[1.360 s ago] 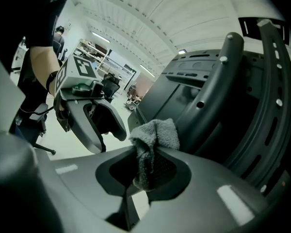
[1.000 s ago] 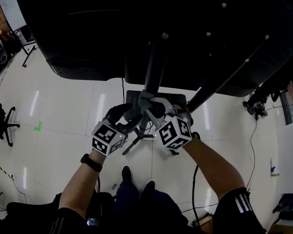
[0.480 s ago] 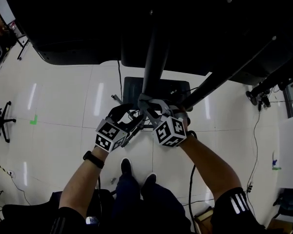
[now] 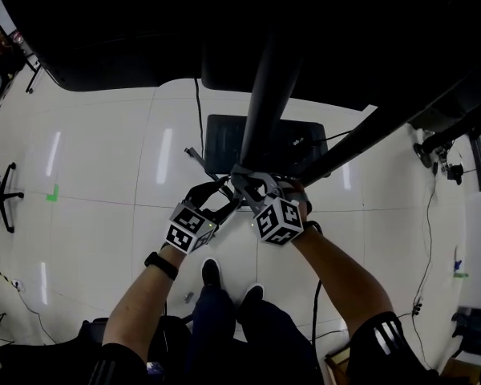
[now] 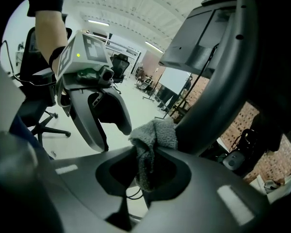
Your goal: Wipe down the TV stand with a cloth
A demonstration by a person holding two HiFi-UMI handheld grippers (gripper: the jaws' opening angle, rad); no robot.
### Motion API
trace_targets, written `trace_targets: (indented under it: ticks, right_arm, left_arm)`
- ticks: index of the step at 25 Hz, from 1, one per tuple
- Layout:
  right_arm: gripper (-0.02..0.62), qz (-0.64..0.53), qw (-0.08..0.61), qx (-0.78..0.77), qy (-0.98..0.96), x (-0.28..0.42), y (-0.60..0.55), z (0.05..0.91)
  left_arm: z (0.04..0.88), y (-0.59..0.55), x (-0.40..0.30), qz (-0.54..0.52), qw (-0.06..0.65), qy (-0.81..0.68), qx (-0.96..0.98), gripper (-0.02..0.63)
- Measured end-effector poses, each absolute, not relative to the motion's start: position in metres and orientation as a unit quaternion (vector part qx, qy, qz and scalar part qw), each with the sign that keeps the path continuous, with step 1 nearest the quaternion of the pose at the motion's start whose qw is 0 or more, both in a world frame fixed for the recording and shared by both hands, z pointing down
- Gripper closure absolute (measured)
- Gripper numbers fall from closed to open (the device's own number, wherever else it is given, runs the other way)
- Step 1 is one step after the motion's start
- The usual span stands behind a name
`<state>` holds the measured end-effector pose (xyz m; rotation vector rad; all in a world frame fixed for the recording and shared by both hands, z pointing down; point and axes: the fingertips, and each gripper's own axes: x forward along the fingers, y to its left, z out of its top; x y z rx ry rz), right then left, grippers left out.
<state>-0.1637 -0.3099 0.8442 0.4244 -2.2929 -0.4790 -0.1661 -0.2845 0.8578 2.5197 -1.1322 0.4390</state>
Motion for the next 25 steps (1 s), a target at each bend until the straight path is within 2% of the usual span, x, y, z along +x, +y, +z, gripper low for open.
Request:
trace_targets:
  ticks: [10, 16, 25]
  right_arm:
    - [0.546, -0.157, 0.402, 0.16, -0.888, -0.159, -0.305, 0.937]
    - [0.546, -0.141, 0.449, 0.148, -0.87, -0.149, -0.309, 0.986]
    - [0.543, -0.083, 0.42, 0.152, -0.891, -0.137, -0.289, 0.953]
  left_arm:
    - [0.941, -0.276, -0.164, 0.163, 0.213, -0.392, 0.88, 0.33]
    - [0.966, -0.277, -0.154, 0.165, 0.228, -0.39, 0.877, 0.327]
    - [0.93, -0.272, -0.137, 0.16, 0.233, -0.391, 0.876, 0.325]
